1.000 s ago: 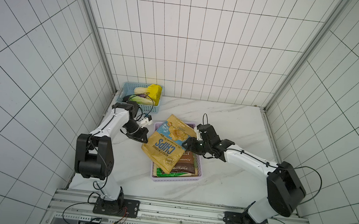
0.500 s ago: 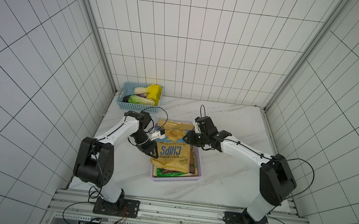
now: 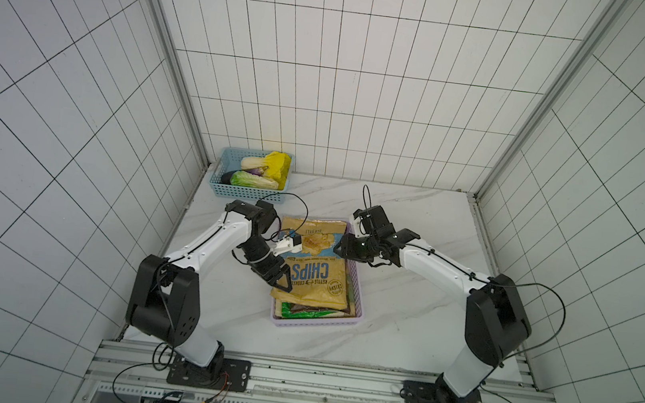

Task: Put the potato chips into the basket
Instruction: Place the potato chip in the basket.

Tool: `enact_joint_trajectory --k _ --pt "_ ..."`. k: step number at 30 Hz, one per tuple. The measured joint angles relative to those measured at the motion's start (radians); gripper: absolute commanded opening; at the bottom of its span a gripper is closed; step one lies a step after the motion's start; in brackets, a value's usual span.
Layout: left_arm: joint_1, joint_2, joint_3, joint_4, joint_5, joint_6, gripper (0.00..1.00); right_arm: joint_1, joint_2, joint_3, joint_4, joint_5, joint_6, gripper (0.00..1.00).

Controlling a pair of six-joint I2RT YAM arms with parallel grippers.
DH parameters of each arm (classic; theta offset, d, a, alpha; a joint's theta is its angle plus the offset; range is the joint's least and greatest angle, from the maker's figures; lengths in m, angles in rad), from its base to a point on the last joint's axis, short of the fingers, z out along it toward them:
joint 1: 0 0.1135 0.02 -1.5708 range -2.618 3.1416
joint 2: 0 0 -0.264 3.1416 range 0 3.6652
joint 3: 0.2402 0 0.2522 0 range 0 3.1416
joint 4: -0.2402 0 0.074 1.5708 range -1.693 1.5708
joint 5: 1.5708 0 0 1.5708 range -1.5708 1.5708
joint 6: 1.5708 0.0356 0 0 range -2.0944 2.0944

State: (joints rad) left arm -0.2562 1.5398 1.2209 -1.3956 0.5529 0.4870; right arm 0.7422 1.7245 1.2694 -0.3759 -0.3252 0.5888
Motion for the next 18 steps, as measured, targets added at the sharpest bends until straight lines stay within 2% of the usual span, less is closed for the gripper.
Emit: enact_joint_trajectory --k 5,10,13,18 --pt "0.054 -0.03 0.053 -0.019 -0.003 0.016 0.84 0.006 -0.026 -0.005 0.0 -0.009 -0.003 0.51" --pt "0.18 -0.035 0.125 -0.005 0.004 -0.005 0.85 0.011 -0.025 -0.023 0.0 -0.01 -0.01 0.51" --pt "0.238 -0.069 0.111 0.054 -0.017 -0.043 0.86 0.011 -0.026 -0.04 -0.002 -0.006 -0.016 0.46" --pt "0.245 -0.164 0.024 0.162 -0.068 -0.106 0.87 0.011 -0.026 -0.045 -0.006 -0.01 -0.022 0.45"
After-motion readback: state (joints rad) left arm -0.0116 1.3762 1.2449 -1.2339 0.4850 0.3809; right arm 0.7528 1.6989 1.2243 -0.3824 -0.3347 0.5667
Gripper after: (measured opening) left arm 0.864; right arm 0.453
